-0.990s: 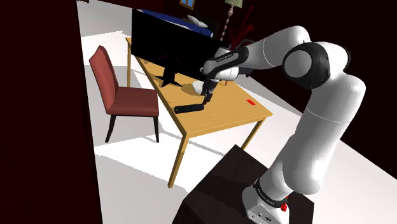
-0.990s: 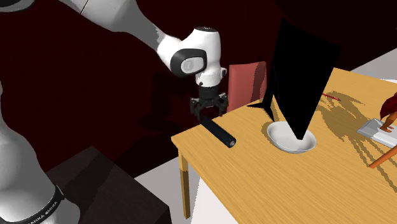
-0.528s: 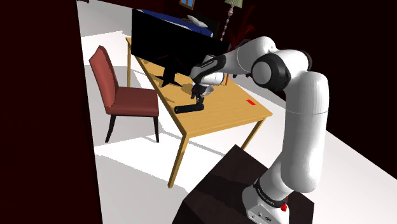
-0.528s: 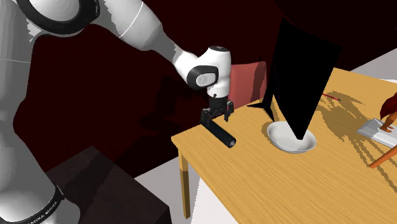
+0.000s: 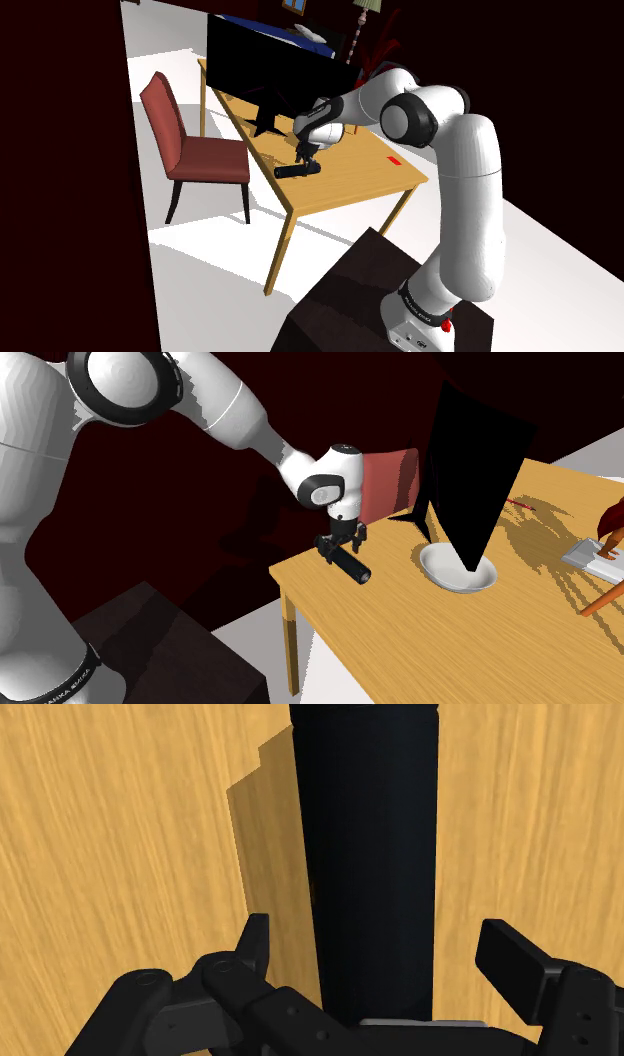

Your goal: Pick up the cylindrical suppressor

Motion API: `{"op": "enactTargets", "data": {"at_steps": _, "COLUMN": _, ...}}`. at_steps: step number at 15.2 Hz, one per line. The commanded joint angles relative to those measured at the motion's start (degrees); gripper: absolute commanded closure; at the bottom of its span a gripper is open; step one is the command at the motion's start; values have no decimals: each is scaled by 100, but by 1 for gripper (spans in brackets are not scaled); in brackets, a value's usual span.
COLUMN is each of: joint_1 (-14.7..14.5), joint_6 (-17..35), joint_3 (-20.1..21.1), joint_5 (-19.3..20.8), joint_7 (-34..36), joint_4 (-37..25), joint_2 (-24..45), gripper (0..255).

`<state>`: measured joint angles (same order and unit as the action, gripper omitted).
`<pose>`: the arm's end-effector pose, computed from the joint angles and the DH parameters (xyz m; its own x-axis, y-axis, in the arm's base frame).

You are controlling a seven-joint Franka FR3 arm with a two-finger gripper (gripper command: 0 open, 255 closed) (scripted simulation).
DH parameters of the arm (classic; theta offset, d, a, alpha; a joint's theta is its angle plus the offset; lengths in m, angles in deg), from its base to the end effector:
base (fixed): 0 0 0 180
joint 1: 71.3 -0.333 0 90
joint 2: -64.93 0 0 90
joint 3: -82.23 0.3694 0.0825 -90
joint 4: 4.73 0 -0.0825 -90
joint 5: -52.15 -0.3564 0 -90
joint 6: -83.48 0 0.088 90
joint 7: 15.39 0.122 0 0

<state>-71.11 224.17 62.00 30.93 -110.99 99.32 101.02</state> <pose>0.6364 -0.2036 0.2623 0.4522 0.8911 0.0391 0.8886 -0.4538 0.0658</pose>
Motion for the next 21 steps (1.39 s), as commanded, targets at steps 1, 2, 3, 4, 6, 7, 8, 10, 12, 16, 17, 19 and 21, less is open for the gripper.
{"op": "enactTargets", "data": {"at_steps": 1, "joint_1": 24, "joint_6": 77, "joint_3": 31, "joint_5": -38, "joint_7": -33, "joint_4": 6, "joint_2": 70, "gripper": 0}}
{"op": "enactTargets", "data": {"at_steps": 2, "joint_1": 25, "joint_6": 76, "joint_3": 32, "joint_5": -38, "joint_7": -33, "joint_4": 5, "joint_2": 71, "gripper": 0}}
{"op": "enactTargets", "data": {"at_steps": 3, "joint_1": 24, "joint_6": 80, "joint_3": 30, "joint_5": -38, "joint_7": -36, "joint_4": 16, "joint_2": 64, "gripper": 255}}
{"op": "enactTargets", "data": {"at_steps": 4, "joint_1": 25, "joint_6": 76, "joint_3": 30, "joint_5": -37, "joint_7": -35, "joint_4": 12, "joint_2": 63, "gripper": 255}}
{"op": "enactTargets", "data": {"at_steps": 6, "joint_1": 25, "joint_6": 75, "joint_3": 29, "joint_5": -36, "joint_7": -35, "joint_4": 13, "joint_2": 62, "gripper": 255}}
{"op": "enactTargets", "data": {"at_steps": 7, "joint_1": 25, "joint_6": 74, "joint_3": 29, "joint_5": -36, "joint_7": -35, "joint_4": 11, "joint_2": 63, "gripper": 255}}
{"op": "enactTargets", "data": {"at_steps": 8, "joint_1": 24, "joint_6": 73, "joint_3": 28, "joint_5": -35, "joint_7": -34, "joint_4": 12, "joint_2": 61, "gripper": 255}}
{"op": "enactTargets", "data": {"at_steps": 10, "joint_1": 23, "joint_6": 73, "joint_3": 28, "joint_5": -35, "joint_7": -34, "joint_4": 13, "joint_2": 60, "gripper": 255}}
{"op": "enactTargets", "data": {"at_steps": 12, "joint_1": 25, "joint_6": 76, "joint_3": 32, "joint_5": -38, "joint_7": -33, "joint_4": 5, "joint_2": 71, "gripper": 255}}
{"op": "enactTargets", "data": {"at_steps": 16, "joint_1": -40, "joint_6": -119, "joint_3": -59, "joint_5": 68, "joint_7": 40, "joint_4": 27, "joint_2": -150, "gripper": 255}}
{"op": "enactTargets", "data": {"at_steps": 17, "joint_1": -56, "joint_6": -169, "joint_3": -81, "joint_5": 95, "joint_7": 58, "joint_4": 29, "joint_2": -204, "gripper": 255}}
{"op": "enactTargets", "data": {"at_steps": 19, "joint_1": -86, "joint_6": -270, "joint_3": -124, "joint_5": 149, "joint_7": 96, "joint_4": 30, "joint_2": -309, "gripper": 255}}
{"op": "enactTargets", "data": {"at_steps": 21, "joint_1": -115, "joint_6": -374, "joint_3": -165, "joint_5": 204, "joint_7": 133, "joint_4": 25, "joint_2": -412, "gripper": 255}}
